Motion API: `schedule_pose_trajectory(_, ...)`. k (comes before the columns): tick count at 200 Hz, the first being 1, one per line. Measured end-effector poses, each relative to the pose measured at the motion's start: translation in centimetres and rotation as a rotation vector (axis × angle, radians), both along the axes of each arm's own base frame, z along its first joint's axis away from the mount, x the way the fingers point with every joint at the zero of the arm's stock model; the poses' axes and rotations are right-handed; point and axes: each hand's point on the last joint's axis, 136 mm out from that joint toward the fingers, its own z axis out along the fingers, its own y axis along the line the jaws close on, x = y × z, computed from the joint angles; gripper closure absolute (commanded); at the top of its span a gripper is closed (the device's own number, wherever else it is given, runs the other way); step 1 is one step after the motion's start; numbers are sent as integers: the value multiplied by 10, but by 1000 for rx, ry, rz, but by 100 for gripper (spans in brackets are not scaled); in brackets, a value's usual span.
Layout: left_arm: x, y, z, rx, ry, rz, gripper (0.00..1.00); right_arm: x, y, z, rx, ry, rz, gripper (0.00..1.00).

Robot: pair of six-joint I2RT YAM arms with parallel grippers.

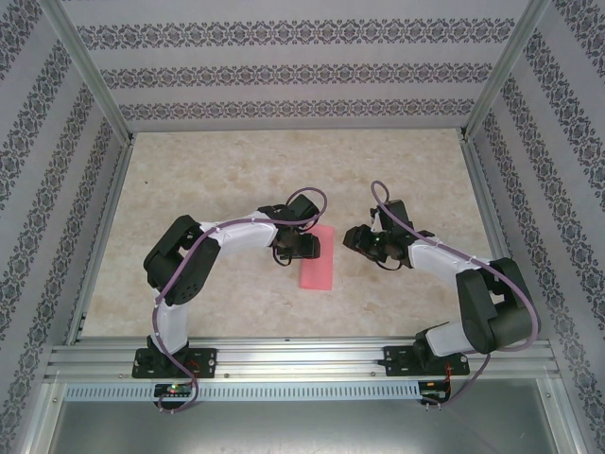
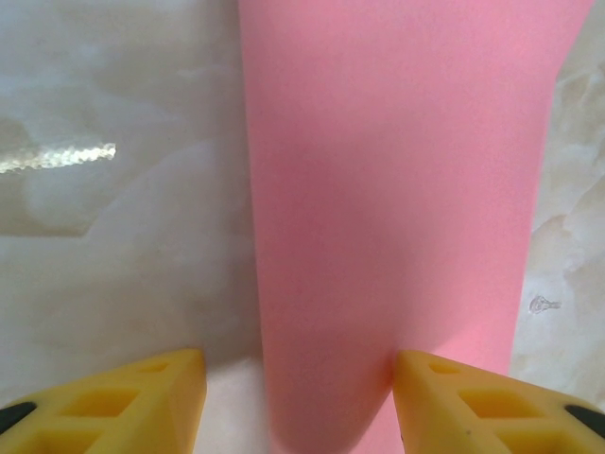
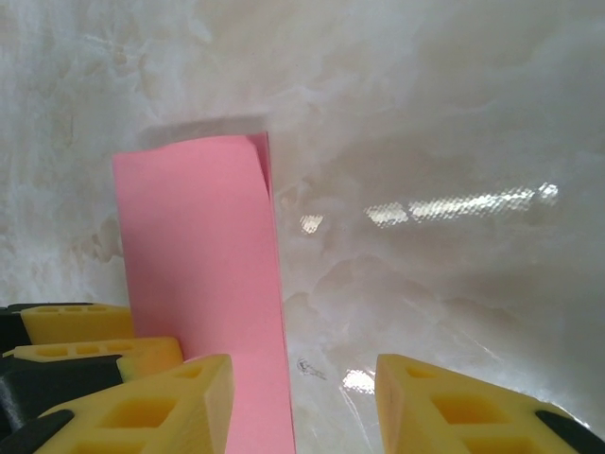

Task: Fold a paper plane with a square sheet of paper (fold left side to right side)
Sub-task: First fold in half a square sheet of paper at the center of the table.

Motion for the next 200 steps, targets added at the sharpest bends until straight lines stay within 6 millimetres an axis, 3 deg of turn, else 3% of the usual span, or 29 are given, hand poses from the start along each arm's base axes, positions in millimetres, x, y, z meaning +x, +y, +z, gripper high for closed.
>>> schedule_pose_trajectory(105,-1,-1,-1,6,-1,-3,43,-6,13,-5,10,18,37,56)
schedule_pose_trajectory(200,0,0,-1,10,-1,-2,43,-13,33,-15,21,60,66,70)
